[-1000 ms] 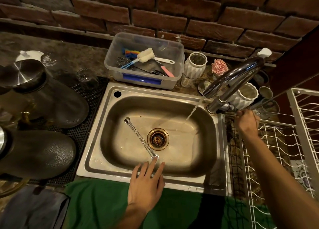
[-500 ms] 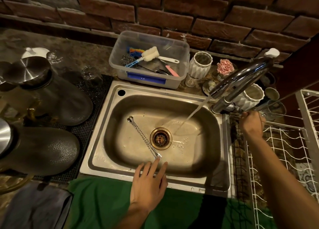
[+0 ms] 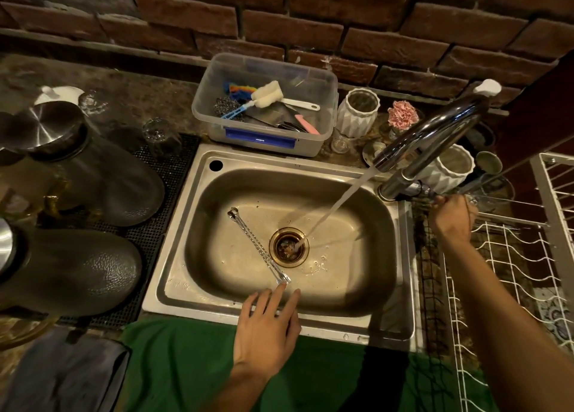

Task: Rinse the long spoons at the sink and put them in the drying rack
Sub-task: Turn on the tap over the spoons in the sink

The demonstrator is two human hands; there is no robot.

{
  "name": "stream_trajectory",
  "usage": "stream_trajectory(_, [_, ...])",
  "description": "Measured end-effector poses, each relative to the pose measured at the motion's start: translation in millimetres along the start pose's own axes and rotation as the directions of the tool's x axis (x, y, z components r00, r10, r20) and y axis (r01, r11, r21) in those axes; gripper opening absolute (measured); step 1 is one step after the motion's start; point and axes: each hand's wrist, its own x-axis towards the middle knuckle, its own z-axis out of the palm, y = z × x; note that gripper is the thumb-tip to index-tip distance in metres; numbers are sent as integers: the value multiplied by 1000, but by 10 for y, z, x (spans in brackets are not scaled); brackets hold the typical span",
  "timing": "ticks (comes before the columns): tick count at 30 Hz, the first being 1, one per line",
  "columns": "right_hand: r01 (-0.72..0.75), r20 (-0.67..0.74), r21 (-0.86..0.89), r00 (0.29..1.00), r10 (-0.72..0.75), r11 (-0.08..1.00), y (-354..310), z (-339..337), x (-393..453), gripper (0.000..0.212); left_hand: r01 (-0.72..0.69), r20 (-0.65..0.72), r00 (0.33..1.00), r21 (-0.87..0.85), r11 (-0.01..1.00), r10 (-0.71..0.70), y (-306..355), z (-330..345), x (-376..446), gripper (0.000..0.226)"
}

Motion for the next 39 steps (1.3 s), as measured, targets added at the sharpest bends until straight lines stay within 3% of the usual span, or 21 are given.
stream_trajectory(9, [3,-4,42,1000,-3,999,-12,-24,-56,33,-5,-7,1000,7,1000,5,-4,23,-11,45])
stream_trajectory(18, [-188,124,211,978,165,959,-41,-139,-246,39,21,-33,999,-42,999,-23,7,-2,-5,43])
stream_trajectory(20, [-255,172,359,964,205,898,-19,-185,-347,28,22,-29,999,-58,998,-24,1,-11,0,43])
stream_trajectory(23, [-388,313,576,918,244,720,19,-246,-621,13,26,-22,999,-65,998,-27,-11,-9,6,42])
stream_trajectory(27, [-393,449,601,887,113,696,-43,-131,-1093,16,29,-16,999,-73,997,-30,-17,5,5,42])
stream_trajectory(29, [-361,532,564,847,8,743,-124,44,-1313,19,29,-13,999,-74,997,-30,-21,-2,6,42])
stream_trajectory(33, [-198,715,470,658,-239,860,-283,516,-1659,21,30,-62,997,-81,996,-35,-33,6,-20,40])
stream_trajectory(36, [-125,762,432,580,-287,893,-377,885,-1744,18,46,-127,990,-96,994,-58,-86,-27,-20,40])
stream_trajectory(39, [-108,768,436,562,-307,893,-486,1199,-1784,19,110,-180,976,-68,992,-121,-209,-132,63,41])
